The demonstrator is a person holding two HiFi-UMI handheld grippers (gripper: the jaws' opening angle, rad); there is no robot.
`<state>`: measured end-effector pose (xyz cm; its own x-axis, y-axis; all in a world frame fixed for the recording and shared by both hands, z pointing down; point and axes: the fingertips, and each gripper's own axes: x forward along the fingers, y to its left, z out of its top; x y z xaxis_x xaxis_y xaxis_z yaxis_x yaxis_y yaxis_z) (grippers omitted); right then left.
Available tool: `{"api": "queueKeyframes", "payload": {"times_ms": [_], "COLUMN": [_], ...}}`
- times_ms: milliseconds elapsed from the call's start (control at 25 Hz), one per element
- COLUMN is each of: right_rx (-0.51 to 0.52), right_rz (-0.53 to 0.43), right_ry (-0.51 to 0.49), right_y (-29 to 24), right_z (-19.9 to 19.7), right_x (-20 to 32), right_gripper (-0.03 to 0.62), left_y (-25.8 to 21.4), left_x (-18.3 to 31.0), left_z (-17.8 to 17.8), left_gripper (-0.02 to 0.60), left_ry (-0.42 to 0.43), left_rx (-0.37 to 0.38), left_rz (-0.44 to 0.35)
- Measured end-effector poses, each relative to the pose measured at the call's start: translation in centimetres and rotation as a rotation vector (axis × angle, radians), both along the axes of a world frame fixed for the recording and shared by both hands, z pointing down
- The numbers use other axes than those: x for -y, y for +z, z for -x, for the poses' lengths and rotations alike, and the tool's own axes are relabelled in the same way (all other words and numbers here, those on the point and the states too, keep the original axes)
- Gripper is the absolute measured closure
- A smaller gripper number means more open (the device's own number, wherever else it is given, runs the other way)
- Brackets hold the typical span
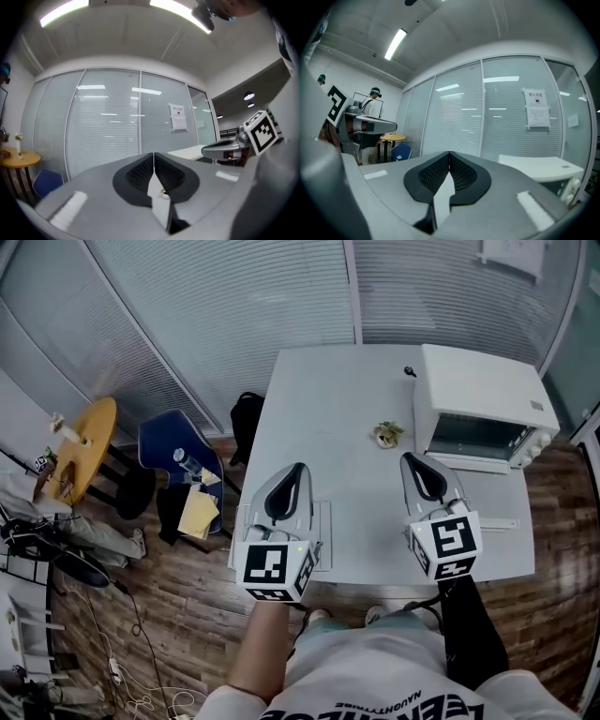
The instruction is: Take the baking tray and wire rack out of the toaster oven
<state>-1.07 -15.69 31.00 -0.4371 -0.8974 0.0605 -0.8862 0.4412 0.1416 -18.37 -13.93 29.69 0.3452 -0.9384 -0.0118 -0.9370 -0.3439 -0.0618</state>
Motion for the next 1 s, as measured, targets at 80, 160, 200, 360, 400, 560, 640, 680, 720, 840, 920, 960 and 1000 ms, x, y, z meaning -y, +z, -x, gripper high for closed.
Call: {"api": "queueKeyframes", "payload": {"times_ms": [80, 160, 200, 360, 400, 560, 640, 680, 720, 840, 920, 960, 1000], "right_rx": [-0.02, -0.025, -0.019, -0.023, -0.036, -0.032, -0.017, -0.01, -0.003, 0.003, 0.008, 0.013, 0.017], "right_rz": [-0.037, -0.044, -0.039, -0.041, -0.047, -0.045, -0.045, -0.047, -0.05, -0.06, -0.059, -0.057, -0.055], "right_ry": [-0.001, -0.017, -0.031, -0.06, -0.064, -0.11, -0.12, -0.12, -0.118, -0.107, -0.105, -0.104, -0.102], "right_y": [-1.0, -1.3, -1.2, -1.0, -1.0, -0.8, -0.7, -0.8, -0.8, -1.0, -1.0, -1.0, -1.0], "right_z": [-1.1, -1.9, -2.2, -2.9, -3.0, -3.1, -3.1, -3.2, -3.3, -3.6, -3.8, -3.9, -4.0], "right_x": [0.1, 0.0, 0.0, -0.5, -0.6, -1.3, -1.4, -1.4, -1.5, -1.7, -1.7, -1.7, -1.7], "right_gripper": [0.591, 0.591, 0.591, 0.591, 0.592, 0.592, 0.592, 0.592, 0.592, 0.592, 0.592, 0.592, 0.592], "left_y": [-0.9, -1.4, -1.7, -2.5, -2.6, -3.0, -3.1, -3.1, -3.0, -2.9, -2.8, -2.8, -2.8], "left_x": [-0.1, -0.2, -0.2, -0.4, -0.5, -0.9, -1.0, -1.0, -1.1, -1.4, -1.6, -1.6, -1.7], "left_z": [-1.1, -2.1, -2.4, -3.4, -3.6, -4.5, -4.9, -4.9, -5.0, -5.2, -5.2, -5.2, -5.3], "left_gripper": [0.518, 0.518, 0.518, 0.518, 0.518, 0.518, 0.518, 0.52, 0.518, 0.52, 0.52, 0.52, 0.52], "left_ry": [-0.012, -0.022, -0.029, -0.053, -0.054, -0.058, -0.055, -0.054, -0.054, -0.055, -0.057, -0.058, -0.058], "left_rx": [0.033, 0.048, 0.048, 0.066, 0.073, 0.078, 0.084, 0.087, 0.089, 0.095, 0.097, 0.097, 0.096], "left_rz": [-0.033, -0.051, -0.059, -0.092, -0.096, -0.109, -0.11, -0.108, -0.107, -0.103, -0.1, -0.1, -0.099]}}
